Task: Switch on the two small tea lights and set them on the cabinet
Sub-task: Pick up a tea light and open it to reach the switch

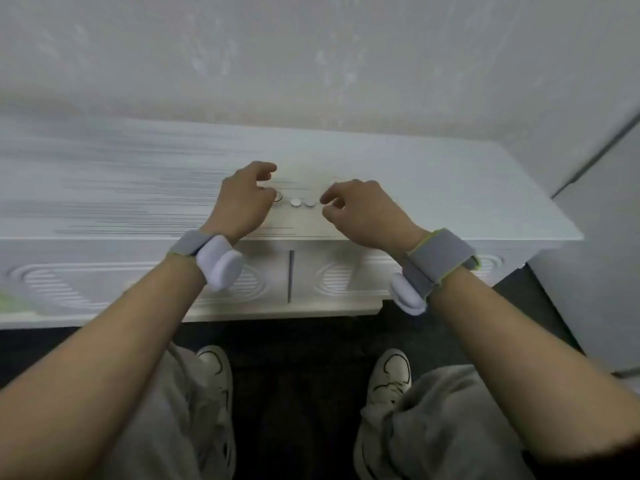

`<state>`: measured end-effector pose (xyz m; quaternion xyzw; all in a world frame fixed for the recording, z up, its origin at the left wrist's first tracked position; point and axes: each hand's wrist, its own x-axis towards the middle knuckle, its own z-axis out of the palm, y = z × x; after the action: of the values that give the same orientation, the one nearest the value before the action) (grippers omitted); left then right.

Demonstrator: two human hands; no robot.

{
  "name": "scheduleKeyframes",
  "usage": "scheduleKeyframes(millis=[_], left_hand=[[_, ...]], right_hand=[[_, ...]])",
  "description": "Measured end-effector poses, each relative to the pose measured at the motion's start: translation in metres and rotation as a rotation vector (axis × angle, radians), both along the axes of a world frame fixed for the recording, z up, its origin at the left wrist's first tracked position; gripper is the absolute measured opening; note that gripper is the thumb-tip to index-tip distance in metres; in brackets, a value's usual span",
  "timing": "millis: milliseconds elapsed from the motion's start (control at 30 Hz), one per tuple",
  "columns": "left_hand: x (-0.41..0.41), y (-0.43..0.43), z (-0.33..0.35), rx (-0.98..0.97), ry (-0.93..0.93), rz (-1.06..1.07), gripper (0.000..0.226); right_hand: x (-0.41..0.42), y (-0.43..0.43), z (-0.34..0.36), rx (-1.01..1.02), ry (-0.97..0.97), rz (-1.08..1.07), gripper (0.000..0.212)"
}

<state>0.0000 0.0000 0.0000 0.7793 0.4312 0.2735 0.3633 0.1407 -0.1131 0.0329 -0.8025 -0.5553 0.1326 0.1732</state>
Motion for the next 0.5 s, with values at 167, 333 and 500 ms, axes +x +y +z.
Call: scheduleKeyframes(millis=[167, 333, 500], left_hand=[[0.021, 0.024, -0.02, 0.224, 0.189, -0.068, 0.048], [0.024, 0.045, -0.044, 0.231, 0.387, -0.096, 0.052], [0.027, 0.049, -0.046, 0.217, 0.435, -0.07, 0.042]], right_hand=[[-0.001, 0.04, -0.034, 0.007, -0.052, 0.064, 0.037], [0.0, 0.062, -0.066, 0.048, -0.228, 0.137, 0.038], [0.002, 0.075, -0.076, 0.101, -0.442, 0.166, 0.032]])
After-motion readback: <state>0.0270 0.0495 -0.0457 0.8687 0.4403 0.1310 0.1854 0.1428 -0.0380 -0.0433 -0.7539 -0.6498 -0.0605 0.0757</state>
